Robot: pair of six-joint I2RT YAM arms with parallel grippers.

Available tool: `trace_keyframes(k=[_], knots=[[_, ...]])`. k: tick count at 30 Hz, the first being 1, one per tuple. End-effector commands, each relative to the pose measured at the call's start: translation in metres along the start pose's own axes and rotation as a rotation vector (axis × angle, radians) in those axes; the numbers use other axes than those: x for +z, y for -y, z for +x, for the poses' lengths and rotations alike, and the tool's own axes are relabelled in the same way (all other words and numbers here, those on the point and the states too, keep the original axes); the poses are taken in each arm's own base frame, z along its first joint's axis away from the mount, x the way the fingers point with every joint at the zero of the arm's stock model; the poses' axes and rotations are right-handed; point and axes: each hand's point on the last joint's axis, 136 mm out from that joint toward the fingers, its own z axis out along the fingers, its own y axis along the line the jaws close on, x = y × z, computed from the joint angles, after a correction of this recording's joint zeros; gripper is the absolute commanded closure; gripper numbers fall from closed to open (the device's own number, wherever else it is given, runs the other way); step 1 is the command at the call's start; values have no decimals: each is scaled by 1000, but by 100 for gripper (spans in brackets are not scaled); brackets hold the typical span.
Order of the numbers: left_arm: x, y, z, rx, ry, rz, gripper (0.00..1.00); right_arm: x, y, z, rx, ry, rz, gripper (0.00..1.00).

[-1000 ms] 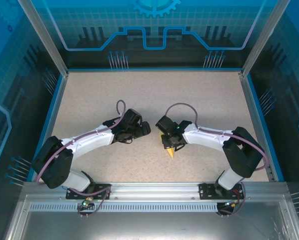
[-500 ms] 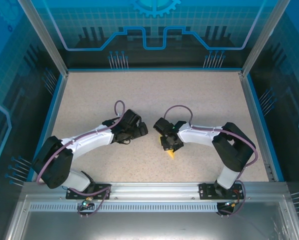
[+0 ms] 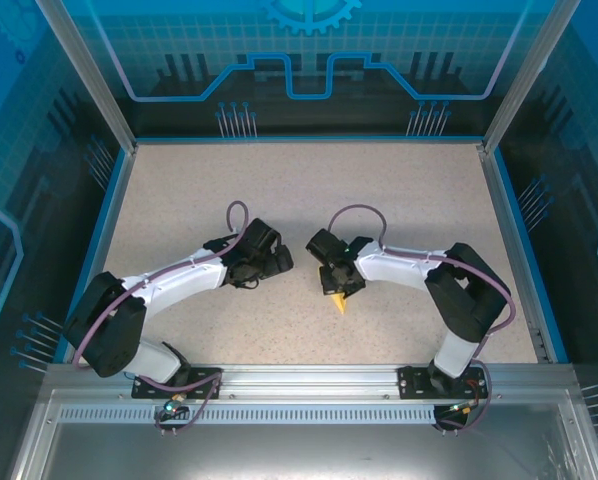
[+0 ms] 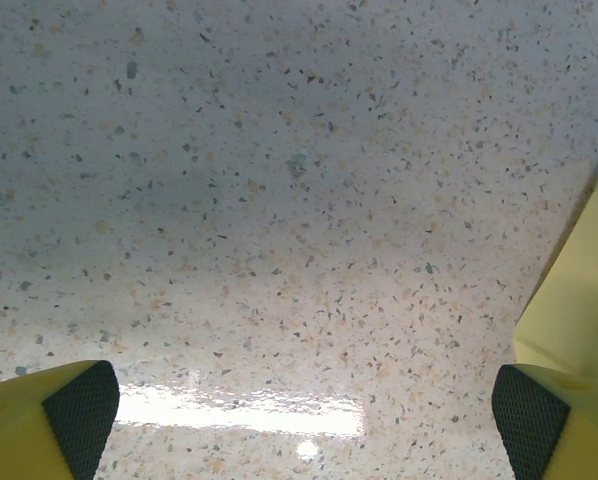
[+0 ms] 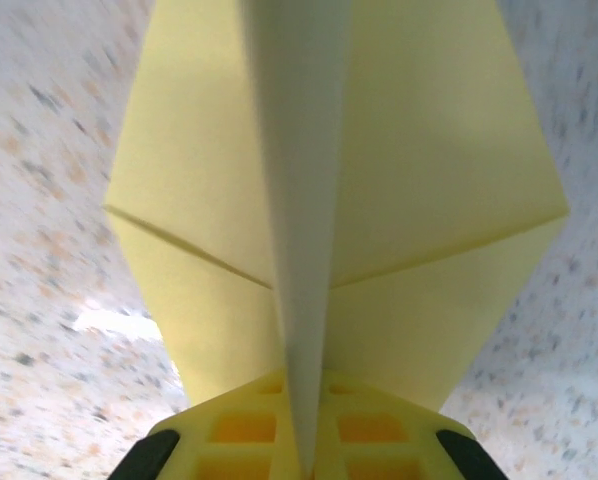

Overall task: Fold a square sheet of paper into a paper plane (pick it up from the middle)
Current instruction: Move the paper plane to the center of the table.

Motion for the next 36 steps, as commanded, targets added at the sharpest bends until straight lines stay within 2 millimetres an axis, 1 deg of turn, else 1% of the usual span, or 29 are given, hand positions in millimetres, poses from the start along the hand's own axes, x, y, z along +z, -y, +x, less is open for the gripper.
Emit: trace_keyframes(k=[1, 2, 5, 8, 11, 14, 17, 23, 26, 28, 30, 33, 34, 36], knots=[[-8, -7, -8, -17, 24, -29, 1, -12, -9, -46, 6, 72, -49, 94], [-10, -7, -9, -17, 26, -28, 1, -12, -10, -58, 2, 91, -44, 94], [-12, -9, -9, -19, 28, -27, 1, 4, -9, -83, 25, 83, -48, 95], [-14, -9, -8, -18, 27, -25, 1, 16, -4, -102, 43, 91, -34, 94], [-15, -10, -8, -19, 27, -24, 1, 23, -3, -114, 50, 89, -28, 93], [-15, -10, -8, -19, 26, -23, 1, 31, -2, -118, 53, 74, -23, 92], [-15, -10, -8, -18, 28, -22, 1, 41, 0, -116, 61, 53, -9, 91], [-18, -16, -9, -42, 24, -58, 1, 62, 8, -99, 83, -9, 34, 89], [-23, -22, -16, -44, 39, -98, 1, 66, 10, -95, 90, -27, 47, 85], [-27, -23, -22, -45, 48, -111, 1, 58, 8, -100, 91, -18, 41, 82], [-32, -24, -31, -46, 64, -117, 1, 41, 3, -111, 94, 14, 20, 77], [-44, -26, -49, -35, 106, -133, 1, -4, -4, -136, 102, 100, -34, 65], [-50, -26, -57, -33, 125, -137, 1, -22, -5, -144, 105, 138, -52, 60], [-60, -30, -72, -26, 167, -152, 1, -56, 0, -157, 121, 210, -80, 52]])
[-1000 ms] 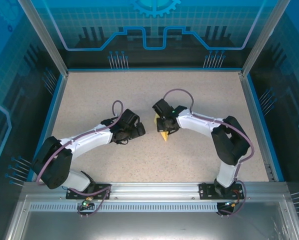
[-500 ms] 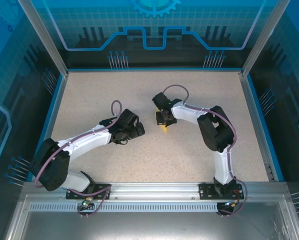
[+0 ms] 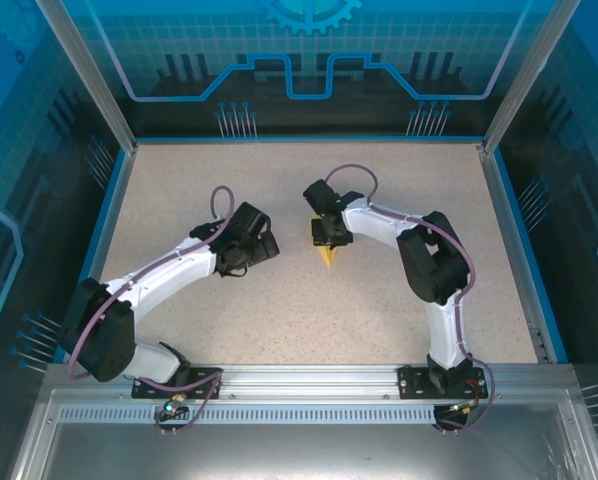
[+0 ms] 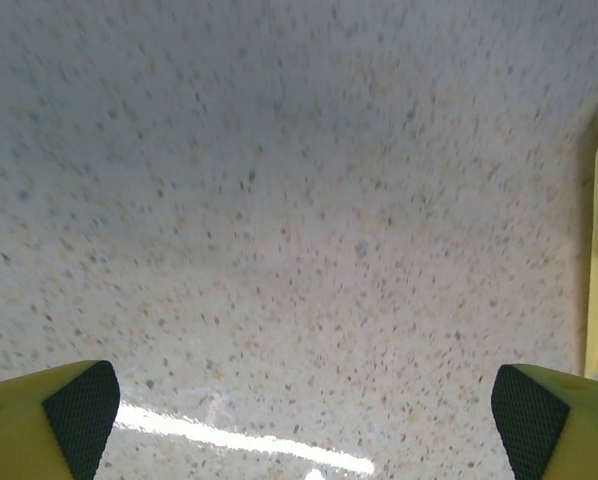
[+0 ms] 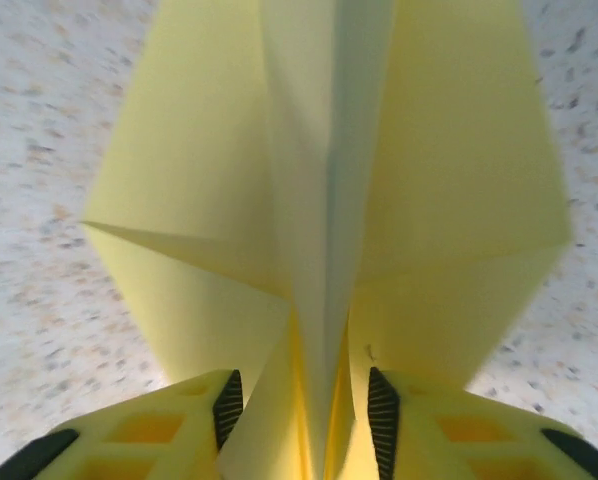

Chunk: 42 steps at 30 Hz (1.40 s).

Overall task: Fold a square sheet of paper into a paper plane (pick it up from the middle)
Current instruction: Move the paper plane to the center of the table, then reset both arms

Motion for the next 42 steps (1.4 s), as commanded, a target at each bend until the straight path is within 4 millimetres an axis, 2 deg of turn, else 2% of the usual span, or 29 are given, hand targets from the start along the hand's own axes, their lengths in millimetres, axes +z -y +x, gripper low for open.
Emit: trace_keyframes(k=[1, 3, 6, 8, 11, 15, 18, 20, 23, 26, 31, 36, 42], knots=[[-27, -14, -36, 26, 105, -48, 1, -87, 4, -45, 50, 171, -78, 47], [-36, -22, -52, 21, 151, -64, 1, -114, 17, -55, 71, 241, -90, 38], [-48, -37, -75, 36, 222, -95, 1, -147, 52, -63, 114, 352, -66, 25], [-52, -52, -87, 46, 266, -126, 1, -161, 90, -63, 140, 442, 10, 14], [-52, -73, -98, 54, 337, -148, 1, -167, 146, -53, 173, 518, 125, 1], [-55, -113, -111, 31, 479, -272, 1, -168, 215, -33, 224, 582, 281, 1], [-46, -135, -113, 33, 560, -317, 1, -161, 251, -14, 237, 660, 365, 1], [-34, -138, -111, 82, 604, -306, 1, -160, 267, -8, 253, 737, 392, 1], [-19, -144, -107, 127, 630, -307, 1, -146, 282, 5, 236, 767, 455, 1], [-5, -144, -106, 161, 628, -276, 1, -124, 286, 10, 207, 721, 476, 1], [17, -136, -111, 185, 653, -106, 1, -102, 272, -1, 135, 773, 397, 1], [18, -111, -121, 261, 728, 54, 1, -94, 254, -14, 31, 823, 321, 1], [29, -99, -130, 316, 747, 121, 1, -84, 230, -26, -54, 871, 176, 1]])
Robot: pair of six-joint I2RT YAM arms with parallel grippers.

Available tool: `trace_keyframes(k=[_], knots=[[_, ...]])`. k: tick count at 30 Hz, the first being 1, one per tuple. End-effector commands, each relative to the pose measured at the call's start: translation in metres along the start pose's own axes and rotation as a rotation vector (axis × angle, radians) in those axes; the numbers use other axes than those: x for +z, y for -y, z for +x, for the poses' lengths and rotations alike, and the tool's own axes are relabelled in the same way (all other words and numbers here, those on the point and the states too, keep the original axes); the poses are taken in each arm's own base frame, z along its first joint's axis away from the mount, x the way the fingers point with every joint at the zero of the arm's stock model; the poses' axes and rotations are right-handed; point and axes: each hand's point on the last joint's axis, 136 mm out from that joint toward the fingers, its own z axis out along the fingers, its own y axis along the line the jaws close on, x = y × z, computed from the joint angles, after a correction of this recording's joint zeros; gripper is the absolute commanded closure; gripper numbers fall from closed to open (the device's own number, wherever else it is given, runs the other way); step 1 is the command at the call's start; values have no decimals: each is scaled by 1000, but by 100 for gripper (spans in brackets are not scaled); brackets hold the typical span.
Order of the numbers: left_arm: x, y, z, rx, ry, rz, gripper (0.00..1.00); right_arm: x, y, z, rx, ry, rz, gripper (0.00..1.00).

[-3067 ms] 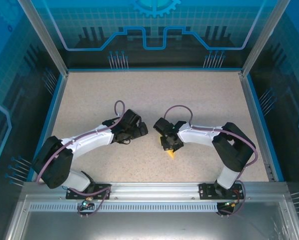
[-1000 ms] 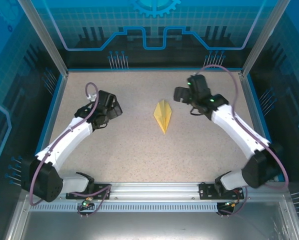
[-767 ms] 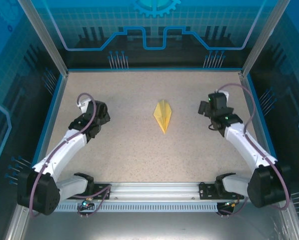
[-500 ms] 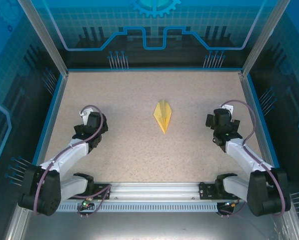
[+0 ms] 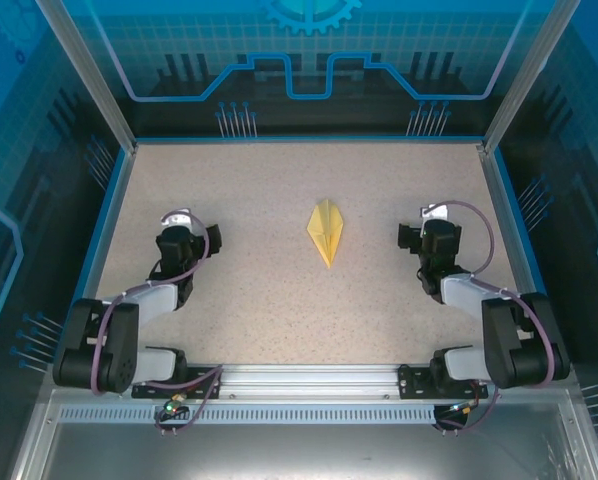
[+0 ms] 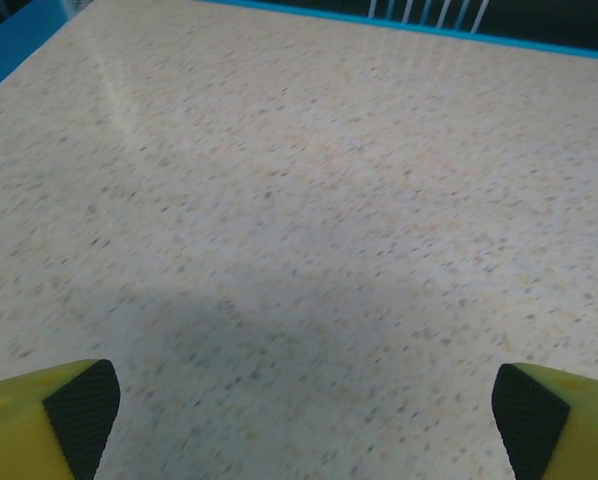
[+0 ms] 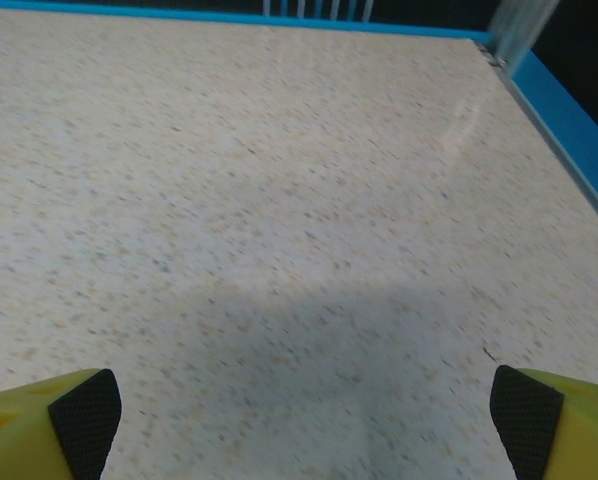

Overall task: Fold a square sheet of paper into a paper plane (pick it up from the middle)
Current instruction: Reset both arms

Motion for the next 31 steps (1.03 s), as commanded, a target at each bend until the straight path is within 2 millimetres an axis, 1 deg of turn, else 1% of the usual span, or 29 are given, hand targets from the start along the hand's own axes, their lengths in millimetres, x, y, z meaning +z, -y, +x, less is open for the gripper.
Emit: trace_keyframes(k=[1, 5, 7, 9, 15, 20, 28, 29, 30, 31], knots=[[9, 15, -18, 32, 86, 101, 1, 6, -19, -16, -24, 110, -121, 1], [21, 20, -10, 45, 49, 119, 1, 13, -26, -9, -39, 99, -146, 1], [23, 20, -7, 45, 43, 118, 1, 17, -28, -6, -44, 97, -151, 1], [25, 20, -4, 51, 39, 119, 1, 17, -29, -4, -42, 94, -155, 1], [25, 20, -4, 54, 36, 120, 1, 17, -28, -4, -40, 89, -156, 1], [25, 30, -2, 84, 28, 162, 1, 17, -28, -4, -40, 89, -156, 1], [26, 30, -2, 84, 22, 163, 1, 17, -28, -3, -39, 88, -158, 1], [26, 30, -2, 84, 22, 163, 1, 17, -30, -4, -41, 91, -166, 1], [26, 30, -2, 84, 23, 163, 1, 15, -38, -3, -59, 90, -215, 1], [26, 30, -2, 85, 22, 163, 1, 11, -51, -3, -104, 103, -294, 1]])
